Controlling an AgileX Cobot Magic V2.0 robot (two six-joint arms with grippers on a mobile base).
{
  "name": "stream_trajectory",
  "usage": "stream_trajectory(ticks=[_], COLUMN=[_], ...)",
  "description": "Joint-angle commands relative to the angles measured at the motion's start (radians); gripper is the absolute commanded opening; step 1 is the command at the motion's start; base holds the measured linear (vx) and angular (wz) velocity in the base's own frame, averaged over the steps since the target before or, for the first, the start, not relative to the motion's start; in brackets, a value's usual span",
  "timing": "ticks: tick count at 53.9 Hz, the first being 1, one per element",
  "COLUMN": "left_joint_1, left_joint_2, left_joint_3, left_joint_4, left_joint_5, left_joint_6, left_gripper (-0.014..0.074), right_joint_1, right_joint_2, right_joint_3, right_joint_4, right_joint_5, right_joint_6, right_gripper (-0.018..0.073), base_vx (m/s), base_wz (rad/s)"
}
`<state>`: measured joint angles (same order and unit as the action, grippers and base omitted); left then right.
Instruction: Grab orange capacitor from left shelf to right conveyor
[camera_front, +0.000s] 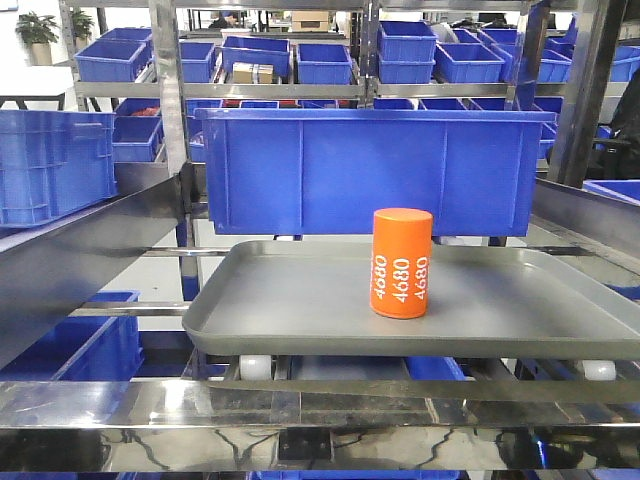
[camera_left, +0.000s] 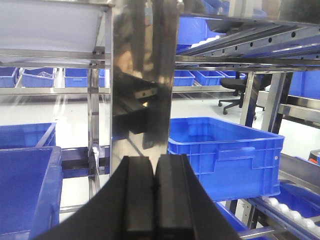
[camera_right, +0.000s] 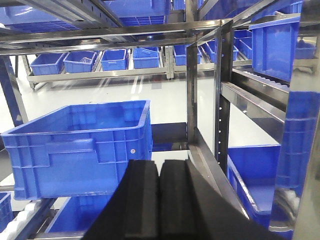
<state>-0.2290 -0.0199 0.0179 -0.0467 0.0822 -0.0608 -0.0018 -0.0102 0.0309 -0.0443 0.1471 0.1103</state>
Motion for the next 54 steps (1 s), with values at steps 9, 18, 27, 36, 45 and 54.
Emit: stream_trajectory(ticks=[9, 18, 27, 36, 45, 54], left_joint_1=[-0.008, -0.008, -0.008, -0.008, -0.008, -0.008], left_joint_2=[-0.005, -0.005, -0.005, -0.005, -0.005, -0.005], left_joint_3=[-0.03, -0.03, -0.03, -0.03, -0.03, -0.03], left_joint_4=[-0.005, -0.005, -0.005, -0.005, -0.005, -0.005], left_joint_5=[-0.082, -0.082, -0.082, -0.082, -0.082, -0.082], left_joint_6=[-0.006, -0.006, -0.006, -0.006, -0.006, -0.006], left_gripper=[-0.0006, -0.0006, -0.0006, -0.0006, -0.0006, -0.0006], right_joint_1=[-0.006, -0.006, -0.006, -0.006, -0.006, -0.006], right_joint_2=[-0.007, -0.007, -0.007, 0.002, 0.155, 0.416], right_joint_3=[0.01, 0.005, -0.089, -0.34, -0.677, -0.915], right_joint_4=[-0.005, -0.005, -0.016, -0.059, -0.067, -0.069], right_joint_5=[-0.09, -0.211, -0.291, -0.156, 0.018, 0.118], right_joint_6=[-0.005, -0.005, -0.009, -0.034, -0.034, -0.034], right_gripper=[-0.0012, -0.0012, -0.0012, -0.0012, -0.0012, -0.0012], base_vx=[0.0, 0.0, 0.0, 0.0, 0.0, 0.0], base_wz=[0.0, 0.0, 0.0, 0.0, 0.0, 0.0])
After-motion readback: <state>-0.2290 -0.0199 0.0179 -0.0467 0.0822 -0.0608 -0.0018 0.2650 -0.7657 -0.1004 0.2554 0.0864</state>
